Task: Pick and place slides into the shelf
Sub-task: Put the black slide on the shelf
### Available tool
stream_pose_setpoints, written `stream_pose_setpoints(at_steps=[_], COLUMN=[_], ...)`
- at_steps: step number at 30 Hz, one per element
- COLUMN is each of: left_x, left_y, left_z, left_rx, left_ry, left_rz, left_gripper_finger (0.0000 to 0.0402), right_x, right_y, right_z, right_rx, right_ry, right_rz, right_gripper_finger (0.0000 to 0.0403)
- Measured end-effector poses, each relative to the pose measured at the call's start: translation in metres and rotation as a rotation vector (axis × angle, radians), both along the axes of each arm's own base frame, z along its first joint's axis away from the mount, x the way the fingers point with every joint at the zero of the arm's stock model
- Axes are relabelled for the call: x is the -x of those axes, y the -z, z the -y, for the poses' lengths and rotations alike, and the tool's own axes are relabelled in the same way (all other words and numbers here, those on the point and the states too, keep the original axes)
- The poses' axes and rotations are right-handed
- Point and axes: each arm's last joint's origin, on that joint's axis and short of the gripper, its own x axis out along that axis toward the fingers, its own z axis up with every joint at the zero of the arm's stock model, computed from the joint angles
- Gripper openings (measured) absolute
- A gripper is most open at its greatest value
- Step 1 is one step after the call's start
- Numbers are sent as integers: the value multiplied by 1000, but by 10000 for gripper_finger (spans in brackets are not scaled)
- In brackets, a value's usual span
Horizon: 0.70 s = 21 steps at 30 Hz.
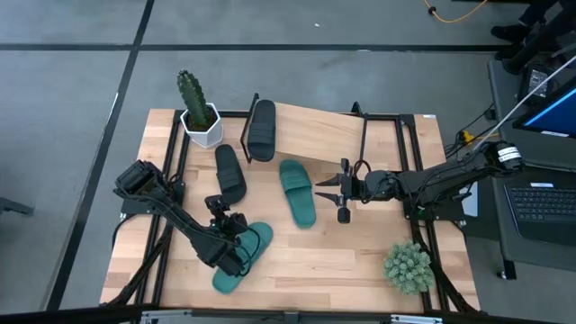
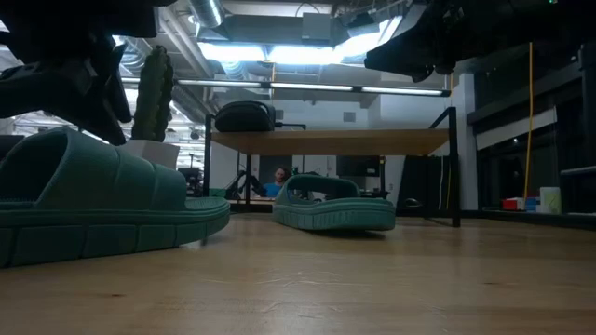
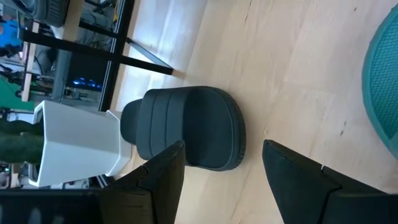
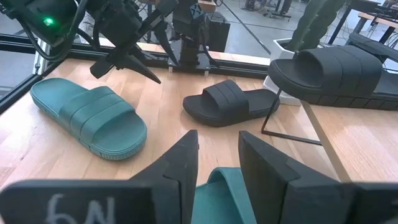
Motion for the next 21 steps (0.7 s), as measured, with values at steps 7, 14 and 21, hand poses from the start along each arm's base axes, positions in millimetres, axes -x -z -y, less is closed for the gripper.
stream_pose_setpoints(at_steps=[7, 14, 21], left_x=[1, 17, 14], left_y=[4, 24, 30], left_z=[-6, -19, -29], left_rx=[-49, -120, -154], left_ry=[9, 0, 1], left_rz=[6, -56, -48], left_gripper_finger=[206, 206, 206], right_x=[0, 0, 0], right_y=[0, 0, 0], right_z=[0, 0, 0], right_rx=[0, 1, 1], right_ry=[0, 0, 0], right_rz=[0, -3, -3], right_gripper_finger=[116, 116, 116])
